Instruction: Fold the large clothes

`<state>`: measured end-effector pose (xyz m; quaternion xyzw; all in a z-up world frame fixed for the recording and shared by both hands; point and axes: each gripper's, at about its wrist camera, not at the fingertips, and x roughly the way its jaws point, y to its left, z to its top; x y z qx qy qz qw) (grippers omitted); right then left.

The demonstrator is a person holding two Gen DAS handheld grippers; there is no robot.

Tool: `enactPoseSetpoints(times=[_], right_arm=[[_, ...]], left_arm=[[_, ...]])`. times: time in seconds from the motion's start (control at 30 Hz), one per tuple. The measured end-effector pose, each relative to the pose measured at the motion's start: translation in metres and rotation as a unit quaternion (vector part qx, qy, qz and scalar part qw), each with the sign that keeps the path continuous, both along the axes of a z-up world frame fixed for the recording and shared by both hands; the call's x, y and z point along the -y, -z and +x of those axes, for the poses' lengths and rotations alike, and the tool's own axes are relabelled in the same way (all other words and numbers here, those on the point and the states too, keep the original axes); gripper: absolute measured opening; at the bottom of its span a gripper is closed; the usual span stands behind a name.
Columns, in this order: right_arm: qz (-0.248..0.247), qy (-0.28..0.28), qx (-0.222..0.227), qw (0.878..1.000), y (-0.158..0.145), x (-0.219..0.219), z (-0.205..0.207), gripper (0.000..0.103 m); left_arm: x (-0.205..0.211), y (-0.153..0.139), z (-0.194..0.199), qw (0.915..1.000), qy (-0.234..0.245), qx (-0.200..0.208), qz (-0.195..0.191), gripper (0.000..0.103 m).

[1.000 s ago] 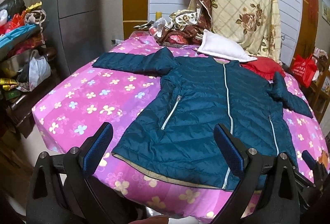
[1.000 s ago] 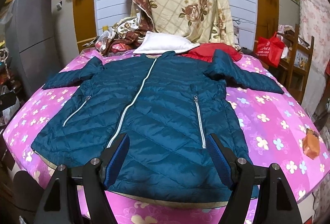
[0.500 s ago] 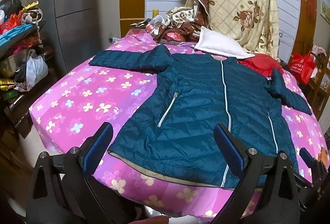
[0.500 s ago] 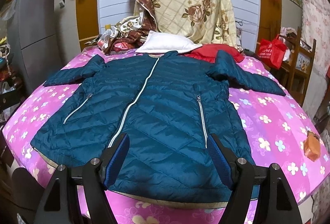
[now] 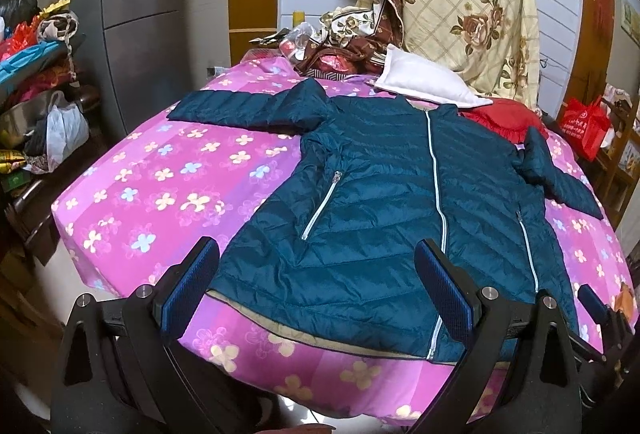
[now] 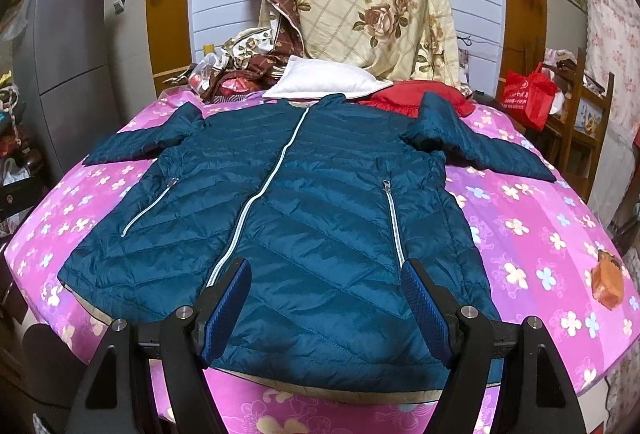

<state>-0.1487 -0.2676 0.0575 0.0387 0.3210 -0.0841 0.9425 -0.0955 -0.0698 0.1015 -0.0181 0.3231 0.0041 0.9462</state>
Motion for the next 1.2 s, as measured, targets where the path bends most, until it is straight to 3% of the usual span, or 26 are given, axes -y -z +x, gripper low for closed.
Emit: enactPoseSetpoints(times=[0.37,0.53,0.63,0.7,0.9,1.1,1.2], right_arm=[[-0.005,-0.002,-0.001,1.000,0.000,0.001,0.001,0.075],[-0.011,-0.022,0.001,1.000,-0.009,-0.004,0.021,0.075],[-0.015,-0.037,-0.001,0.999,-0.009,-0.011,0.039,0.075],[-0.015,-0.041,-0.006,0.999,-0.005,-0.015,0.047,0.075],[0.001,-0.041,-0.034,0.999,0.017,-0.015,0.056,0.075],[0.015,-0.029,-0.044,0.998,0.025,-0.004,0.060,0.075],[0.020,-0.025,-0.041,0.999,0.024,-0.001,0.059,0.075]], left_arm=[[-0.005,0.002,0.004,1.0000,0.004,-0.005,0.001,0.098],[-0.017,0.013,0.033,0.9996,-0.006,-0.003,0.029,0.098],[-0.033,0.030,0.069,0.9990,-0.017,-0.032,0.025,0.096],[-0.039,0.046,0.089,0.9981,-0.012,-0.057,0.021,0.089],[-0.038,0.097,0.124,0.9920,-0.006,-0.124,0.020,0.089],[-0.033,0.127,0.131,0.9878,-0.009,-0.149,0.043,0.090],[-0.030,0.133,0.129,0.9879,-0.010,-0.143,0.059,0.090]])
